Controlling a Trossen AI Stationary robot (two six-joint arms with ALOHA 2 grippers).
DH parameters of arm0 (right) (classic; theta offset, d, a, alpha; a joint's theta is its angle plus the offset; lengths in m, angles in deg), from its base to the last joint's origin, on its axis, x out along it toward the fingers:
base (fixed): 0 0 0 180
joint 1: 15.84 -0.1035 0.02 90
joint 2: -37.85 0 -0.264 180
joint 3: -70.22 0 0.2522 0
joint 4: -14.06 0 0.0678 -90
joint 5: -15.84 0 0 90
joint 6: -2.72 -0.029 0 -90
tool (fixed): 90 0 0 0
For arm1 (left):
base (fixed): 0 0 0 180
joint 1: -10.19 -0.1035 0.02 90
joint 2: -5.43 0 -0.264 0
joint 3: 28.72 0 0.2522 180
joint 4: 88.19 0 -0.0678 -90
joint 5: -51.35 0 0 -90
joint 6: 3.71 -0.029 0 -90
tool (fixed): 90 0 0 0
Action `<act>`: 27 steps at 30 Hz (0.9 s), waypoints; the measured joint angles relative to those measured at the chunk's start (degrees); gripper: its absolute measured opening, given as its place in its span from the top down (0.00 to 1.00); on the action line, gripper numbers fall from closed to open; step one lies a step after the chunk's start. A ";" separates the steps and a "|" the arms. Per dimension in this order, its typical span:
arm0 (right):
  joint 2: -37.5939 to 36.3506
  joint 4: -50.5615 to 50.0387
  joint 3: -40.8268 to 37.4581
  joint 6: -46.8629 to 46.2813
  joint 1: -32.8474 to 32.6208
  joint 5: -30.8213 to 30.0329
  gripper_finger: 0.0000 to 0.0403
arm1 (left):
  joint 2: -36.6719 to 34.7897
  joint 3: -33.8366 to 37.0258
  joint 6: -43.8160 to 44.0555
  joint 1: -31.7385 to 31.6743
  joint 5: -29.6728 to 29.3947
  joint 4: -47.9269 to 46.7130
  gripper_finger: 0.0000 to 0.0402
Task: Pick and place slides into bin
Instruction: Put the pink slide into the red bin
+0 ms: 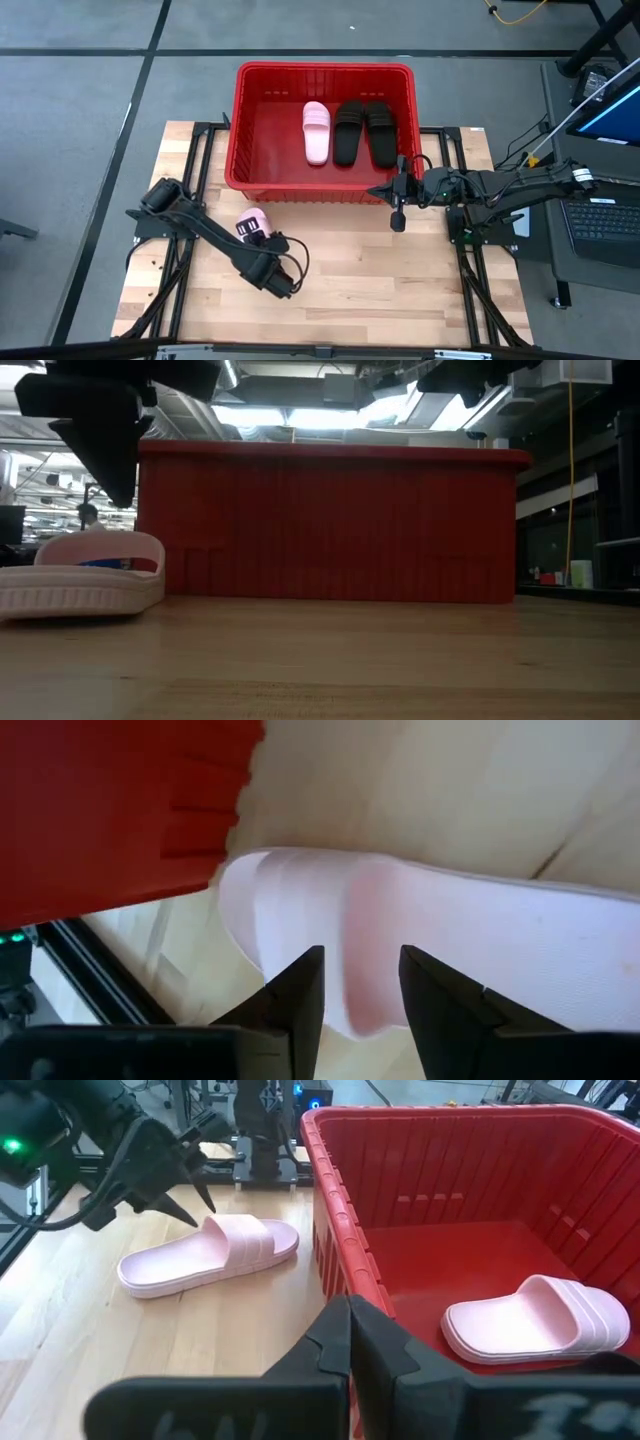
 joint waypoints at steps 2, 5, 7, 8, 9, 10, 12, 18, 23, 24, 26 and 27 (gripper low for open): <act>0.00 0.00 0.00 0.04 0.00 0.00 0.99 | -1.16 1.09 0.95 0.00 0.03 -0.10 0.69; 0.00 0.02 0.00 0.12 0.00 0.00 0.99 | -3.41 2.31 4.56 0.08 -0.24 -0.06 0.69; 0.00 0.02 0.00 0.16 0.00 0.00 0.99 | -5.35 3.35 8.71 0.29 -1.12 0.10 0.69; 0.00 0.02 0.00 0.16 0.00 0.00 0.99 | -6.66 4.01 10.71 0.55 -1.95 0.42 0.69; 0.00 0.02 0.00 0.20 0.00 0.00 0.99 | -8.11 4.68 12.45 0.92 -3.05 0.34 0.69; 0.00 0.02 0.00 0.27 0.00 0.00 0.99 | -9.53 5.34 13.68 1.31 -4.21 0.47 0.69; 0.00 0.02 0.00 0.41 0.02 0.00 0.99 | -11.78 6.36 14.41 1.98 -5.88 0.96 0.69; 0.00 0.04 0.00 1.86 0.03 0.00 0.99 | -14.04 9.55 8.06 2.56 -5.91 4.78 0.69; 0.00 0.01 0.00 1.94 0.07 -0.02 0.99 | -13.98 13.77 -1.82 2.25 -5.35 14.61 0.69; 0.01 0.00 0.00 2.03 0.08 0.00 0.99 | -13.98 14.24 -1.87 2.04 -5.26 14.96 0.69; 0.00 0.01 0.00 2.90 0.07 -0.02 0.99 | -13.98 14.75 -1.82 1.63 -5.06 14.51 0.69; 0.00 0.00 0.00 3.13 0.07 -0.02 0.99 | -13.98 15.14 -2.12 1.50 -4.77 14.53 0.69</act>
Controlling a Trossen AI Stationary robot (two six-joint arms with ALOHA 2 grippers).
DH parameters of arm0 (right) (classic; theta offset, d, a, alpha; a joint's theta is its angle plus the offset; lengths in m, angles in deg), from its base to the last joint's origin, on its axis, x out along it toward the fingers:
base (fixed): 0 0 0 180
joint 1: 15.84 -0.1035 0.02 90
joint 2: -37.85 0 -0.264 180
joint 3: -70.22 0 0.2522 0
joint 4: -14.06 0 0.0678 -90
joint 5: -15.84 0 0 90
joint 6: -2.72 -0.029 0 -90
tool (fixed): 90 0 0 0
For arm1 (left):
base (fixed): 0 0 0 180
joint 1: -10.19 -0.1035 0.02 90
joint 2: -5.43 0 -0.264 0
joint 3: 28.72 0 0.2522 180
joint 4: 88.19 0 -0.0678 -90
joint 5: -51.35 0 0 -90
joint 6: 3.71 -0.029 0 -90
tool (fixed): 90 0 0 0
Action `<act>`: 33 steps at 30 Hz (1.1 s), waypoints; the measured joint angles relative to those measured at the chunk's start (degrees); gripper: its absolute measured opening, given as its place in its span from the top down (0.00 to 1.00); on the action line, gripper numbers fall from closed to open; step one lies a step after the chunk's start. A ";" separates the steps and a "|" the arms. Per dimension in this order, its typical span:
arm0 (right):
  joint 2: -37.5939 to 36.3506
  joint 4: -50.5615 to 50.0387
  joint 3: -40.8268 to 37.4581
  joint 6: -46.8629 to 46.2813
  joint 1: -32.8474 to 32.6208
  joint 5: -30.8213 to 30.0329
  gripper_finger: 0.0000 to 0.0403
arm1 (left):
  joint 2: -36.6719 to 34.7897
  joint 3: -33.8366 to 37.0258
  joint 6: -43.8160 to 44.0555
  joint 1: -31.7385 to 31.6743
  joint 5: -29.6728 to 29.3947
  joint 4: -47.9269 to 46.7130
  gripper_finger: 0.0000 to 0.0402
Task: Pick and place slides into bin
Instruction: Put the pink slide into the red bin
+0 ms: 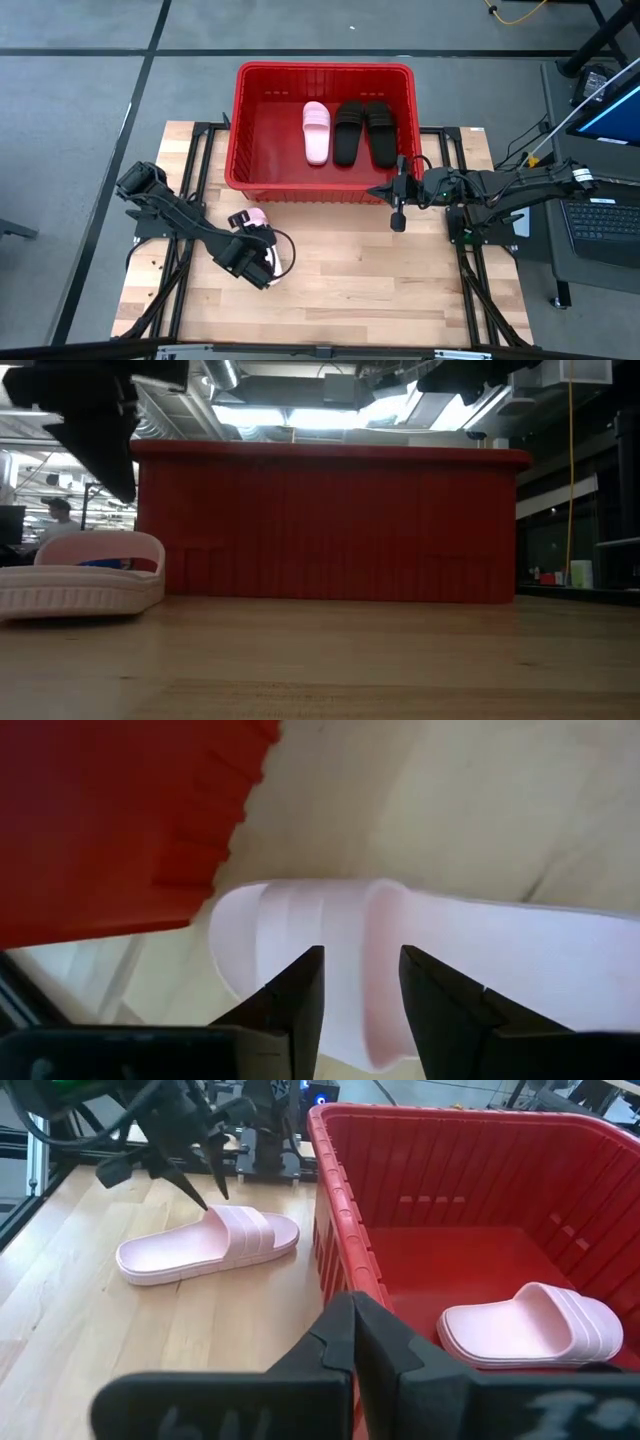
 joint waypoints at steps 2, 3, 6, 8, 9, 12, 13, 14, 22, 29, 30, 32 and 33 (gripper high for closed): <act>0.01 0.00 0.00 0.21 0.00 0.00 0.99 | 0.02 0.47 -1.72 -0.01 1.09 -0.13 0.69; 0.00 0.00 0.00 0.24 0.02 0.00 0.99 | 0.00 0.75 -2.78 0.03 1.47 0.21 0.69; 0.01 0.00 0.00 0.19 0.26 0.00 0.99 | 0.02 2.18 -5.02 0.06 3.29 0.81 0.69; 0.01 0.00 0.00 0.17 0.50 0.00 0.99 | 0.02 3.21 -5.47 0.03 3.74 0.81 0.69; 0.00 0.00 0.00 0.21 0.70 0.00 0.99 | 0.02 3.58 -5.45 0.03 3.73 0.80 0.69; 0.00 0.00 0.00 0.09 1.35 0.00 0.99 | 0.02 4.20 -5.78 -0.24 3.73 2.35 0.69; 0.00 -0.02 0.00 0.03 1.58 0.00 0.99 | 0.02 4.52 -6.48 -0.30 3.73 3.31 0.69; 0.00 0.00 0.00 0.02 1.76 0.00 0.99 | 0.02 4.86 -7.58 -0.38 3.73 4.31 0.69; 0.00 0.00 0.00 -0.22 2.69 0.00 0.99 | 0.04 7.50 -7.29 -1.92 4.15 6.36 0.69; 0.00 0.00 0.00 -1.87 2.69 0.00 0.99 | 0.04 7.55 -6.53 -4.67 3.95 6.39 0.69; 0.00 -0.01 0.00 -1.90 2.69 0.00 0.99 | 0.04 7.53 -6.53 -4.99 3.94 6.38 0.69; 0.00 0.00 0.00 -1.90 2.69 0.00 0.99 | 0.04 7.53 -6.53 -5.54 4.12 6.38 0.69; 0.00 0.00 0.00 -1.89 2.69 0.00 0.99 | 0.04 7.53 -6.53 -5.68 4.26 6.38 0.69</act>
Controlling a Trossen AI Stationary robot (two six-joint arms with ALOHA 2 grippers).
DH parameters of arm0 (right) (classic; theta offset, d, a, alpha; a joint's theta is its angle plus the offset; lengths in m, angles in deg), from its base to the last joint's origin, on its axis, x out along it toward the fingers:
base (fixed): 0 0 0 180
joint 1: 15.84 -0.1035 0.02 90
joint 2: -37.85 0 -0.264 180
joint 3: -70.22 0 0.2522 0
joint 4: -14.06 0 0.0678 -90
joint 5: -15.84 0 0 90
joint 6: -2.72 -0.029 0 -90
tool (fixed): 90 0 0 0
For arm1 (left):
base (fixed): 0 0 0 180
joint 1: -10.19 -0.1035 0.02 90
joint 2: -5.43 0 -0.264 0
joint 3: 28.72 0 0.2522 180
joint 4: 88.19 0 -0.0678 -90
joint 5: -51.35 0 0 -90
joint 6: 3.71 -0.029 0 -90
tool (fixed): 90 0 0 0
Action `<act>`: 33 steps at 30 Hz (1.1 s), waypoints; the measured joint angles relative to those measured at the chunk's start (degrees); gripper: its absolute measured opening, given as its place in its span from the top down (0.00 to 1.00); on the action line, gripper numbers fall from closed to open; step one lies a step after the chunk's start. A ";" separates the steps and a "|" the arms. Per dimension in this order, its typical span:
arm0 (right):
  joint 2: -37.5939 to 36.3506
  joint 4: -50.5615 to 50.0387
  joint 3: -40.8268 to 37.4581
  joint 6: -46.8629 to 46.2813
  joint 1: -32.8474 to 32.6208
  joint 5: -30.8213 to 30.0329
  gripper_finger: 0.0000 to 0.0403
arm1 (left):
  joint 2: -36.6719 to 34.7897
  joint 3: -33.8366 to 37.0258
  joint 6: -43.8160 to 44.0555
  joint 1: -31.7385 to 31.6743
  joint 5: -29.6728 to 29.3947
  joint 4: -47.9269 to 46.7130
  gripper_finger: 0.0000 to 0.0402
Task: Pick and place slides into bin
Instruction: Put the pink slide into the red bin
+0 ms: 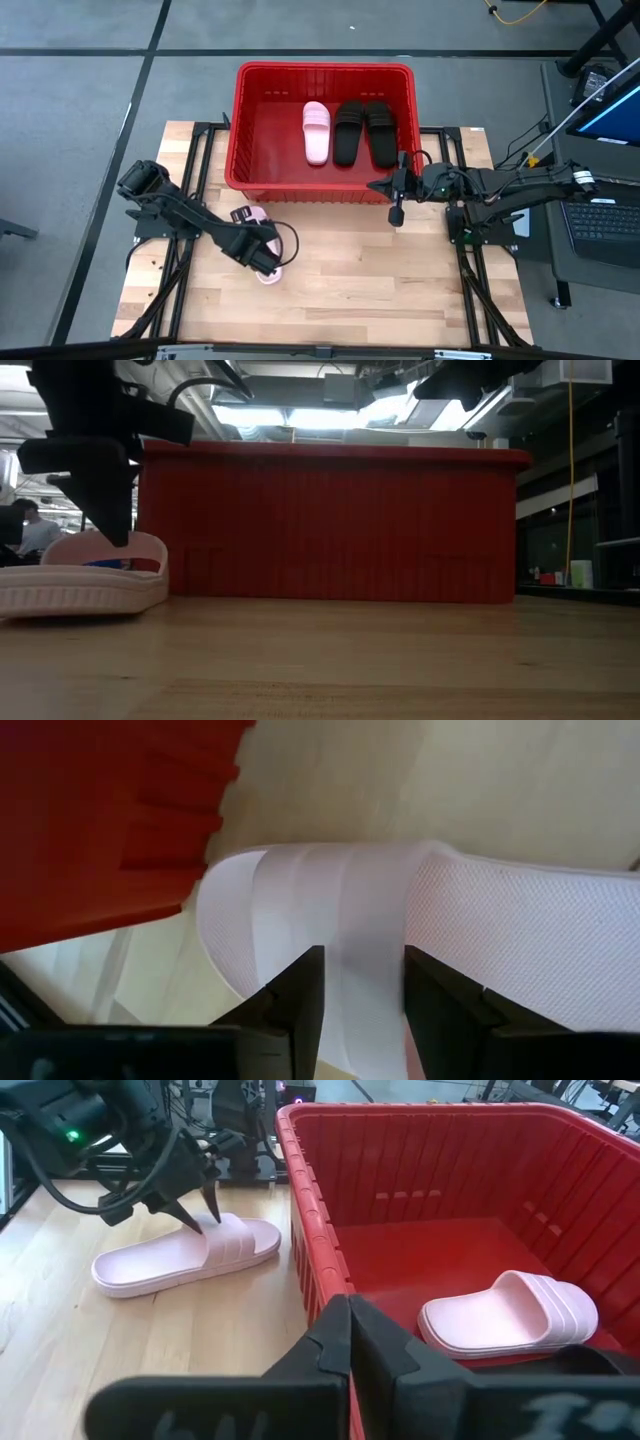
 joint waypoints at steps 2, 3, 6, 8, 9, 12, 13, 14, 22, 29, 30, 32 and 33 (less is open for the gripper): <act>0.00 0.00 0.00 -0.14 0.00 0.00 0.99 | 0.00 0.00 0.00 -0.23 0.32 -0.06 0.71; 0.00 0.00 0.00 -0.58 0.00 0.00 0.99 | 0.00 0.00 0.00 -0.23 0.47 -0.10 0.72; 0.00 -0.02 0.00 -1.44 0.00 0.00 0.99 | 0.00 0.00 0.02 -0.20 0.58 -0.13 0.76; 0.00 -0.01 0.00 -1.39 -0.02 0.00 0.99 | 0.00 0.01 0.01 -0.19 0.89 -0.13 0.79; 0.00 -0.02 0.00 -1.39 -0.01 0.00 0.99 | 0.00 0.00 0.01 -0.19 1.22 -0.13 0.81; 0.00 -0.02 0.00 -1.39 -0.02 0.00 0.99 | 0.00 0.00 0.02 -0.10 2.64 -0.11 0.91; 0.00 -0.02 0.00 -1.39 -0.02 0.00 0.99 | 0.00 0.00 0.07 -0.10 3.10 -0.09 0.95; 0.00 -0.02 0.00 -1.41 -0.02 0.00 0.99 | 0.00 0.00 0.71 -0.10 3.46 0.02 0.97; 0.01 -0.04 0.00 -1.44 -0.02 0.00 0.99 | 0.00 -1.43 1.93 0.20 4.19 4.35 0.99; 0.02 -0.07 0.00 -1.24 -0.02 0.00 0.99 | 0.00 -6.71 -2.33 1.54 0.48 4.74 0.99; 0.00 -0.07 0.00 -1.19 -0.02 0.00 0.99 | 0.00 -7.37 -2.85 1.56 -0.13 4.64 0.99; 0.00 -0.08 0.00 -0.85 -0.02 0.00 0.99 | 0.00 -8.77 -3.97 1.56 -0.79 4.60 0.99; 0.00 -0.08 0.00 -0.27 -0.02 0.00 0.99 | 0.00 -9.43 -4.58 1.56 -1.21 4.60 0.99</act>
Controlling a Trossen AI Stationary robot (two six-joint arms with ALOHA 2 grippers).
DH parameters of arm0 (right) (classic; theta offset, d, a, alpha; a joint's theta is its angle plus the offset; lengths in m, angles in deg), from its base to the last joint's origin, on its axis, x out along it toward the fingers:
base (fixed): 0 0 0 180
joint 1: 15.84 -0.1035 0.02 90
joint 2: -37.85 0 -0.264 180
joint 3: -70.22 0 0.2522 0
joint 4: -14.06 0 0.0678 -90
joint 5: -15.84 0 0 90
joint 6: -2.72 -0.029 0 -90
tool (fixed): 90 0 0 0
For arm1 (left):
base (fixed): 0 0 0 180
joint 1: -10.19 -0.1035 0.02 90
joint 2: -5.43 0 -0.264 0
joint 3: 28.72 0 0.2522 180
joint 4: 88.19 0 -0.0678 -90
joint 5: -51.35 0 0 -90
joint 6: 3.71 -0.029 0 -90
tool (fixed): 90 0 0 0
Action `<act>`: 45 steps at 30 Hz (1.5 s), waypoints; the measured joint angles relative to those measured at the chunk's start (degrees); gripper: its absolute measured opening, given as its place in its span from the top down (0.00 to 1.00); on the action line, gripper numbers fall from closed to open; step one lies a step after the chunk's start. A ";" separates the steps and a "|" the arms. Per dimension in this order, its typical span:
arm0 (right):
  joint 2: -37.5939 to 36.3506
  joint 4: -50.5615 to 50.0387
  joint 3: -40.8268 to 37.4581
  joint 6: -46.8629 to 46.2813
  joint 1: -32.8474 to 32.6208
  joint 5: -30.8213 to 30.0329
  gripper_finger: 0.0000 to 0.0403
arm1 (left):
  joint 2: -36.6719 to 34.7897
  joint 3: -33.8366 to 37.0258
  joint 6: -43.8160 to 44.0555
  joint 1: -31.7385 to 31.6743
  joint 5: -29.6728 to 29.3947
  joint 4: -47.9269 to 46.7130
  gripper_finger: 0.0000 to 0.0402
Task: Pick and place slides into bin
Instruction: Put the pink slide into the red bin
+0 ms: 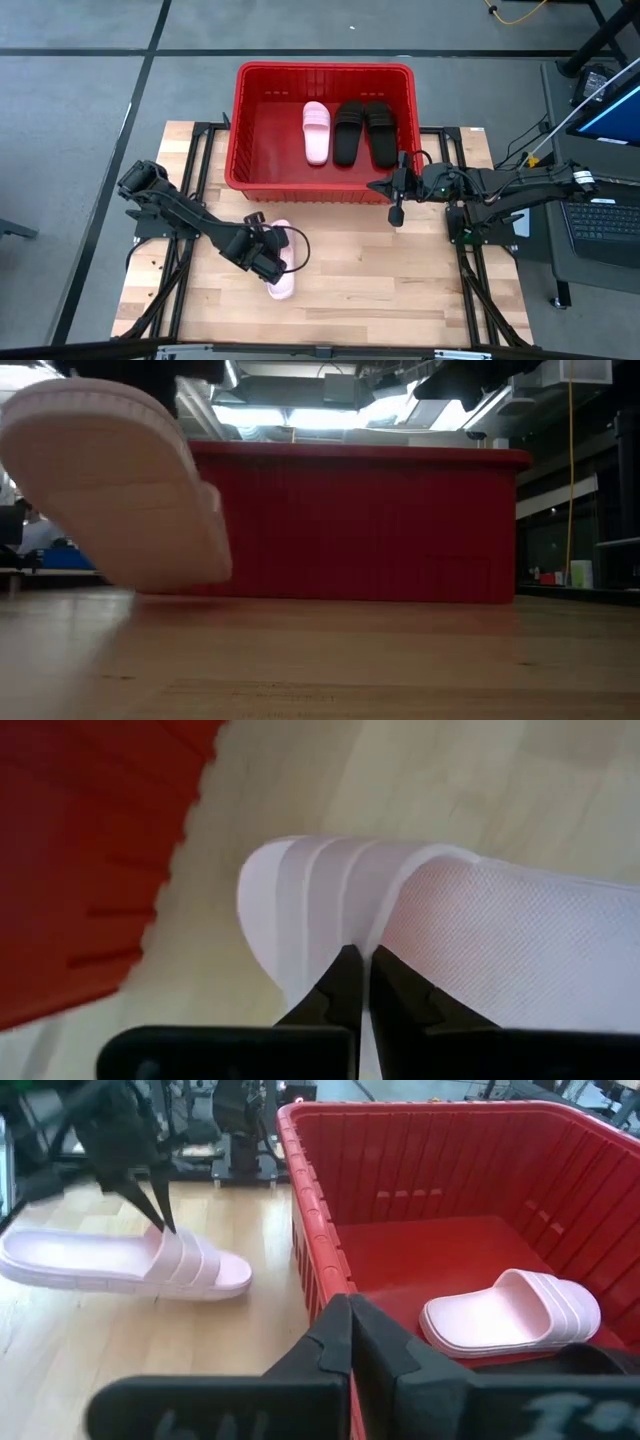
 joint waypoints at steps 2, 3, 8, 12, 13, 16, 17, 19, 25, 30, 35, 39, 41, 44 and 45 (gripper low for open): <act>0.00 -0.01 0.00 0.81 0.00 0.00 0.99 | 0.00 -1.33 -1.67 0.00 -0.67 -0.01 0.99; 0.00 -0.01 0.00 0.89 0.00 0.00 0.99 | 0.00 -1.98 -2.90 0.00 -0.80 -0.01 0.99; 0.01 -0.01 0.00 0.93 0.00 0.00 0.99 | 0.02 -5.52 -8.51 -0.04 -4.06 -0.05 0.99; 0.01 -0.01 0.00 0.66 0.00 0.00 0.99 | 0.00 -9.11 -12.41 -0.20 -5.77 -0.14 0.99; 0.01 -0.01 0.00 0.63 0.00 0.00 0.99 | 0.00 -10.25 -13.93 -0.20 -5.90 -0.09 0.99; 0.00 -0.01 0.00 0.20 0.00 0.00 0.99 | 0.01 -13.36 -18.10 -0.07 -6.22 -0.16 0.99; 0.00 -0.01 0.00 -0.49 0.00 0.00 0.99 | 0.00 -14.37 -18.96 0.16 -6.84 -0.35 0.99; 0.00 -0.01 0.00 -1.51 0.00 0.00 0.99 | 0.01 -16.28 -21.26 0.54 -9.34 -0.42 0.99; 0.00 -0.01 0.00 -2.65 0.00 0.00 0.99 | 0.00 -21.64 -28.32 1.05 -13.39 -0.41 0.99; 0.00 0.04 0.00 -6.23 0.00 -0.01 0.99 | 0.00 -25.63 -33.59 1.39 -13.38 -0.78 0.99; 0.00 0.06 0.00 -8.50 0.00 -0.02 0.99 | -0.64 -27.84 -36.77 1.51 -14.38 -3.87 0.99; 0.01 0.06 0.00 -8.48 0.00 -0.01 0.99 | -3.15 -27.95 -34.72 1.49 -14.94 -8.63 0.99; 0.02 0.06 0.00 -8.47 0.00 -0.02 0.99 | -4.90 -27.95 -34.10 1.49 -16.41 -9.61 0.99; 0.00 0.10 0.00 -8.49 0.00 -0.02 0.99 | -7.85 -27.99 -34.27 1.49 -18.14 -9.80 0.99; 0.00 0.17 0.00 -8.53 0.00 -0.02 0.99 | -8.74 -27.99 -34.37 1.45 -18.55 -9.84 0.99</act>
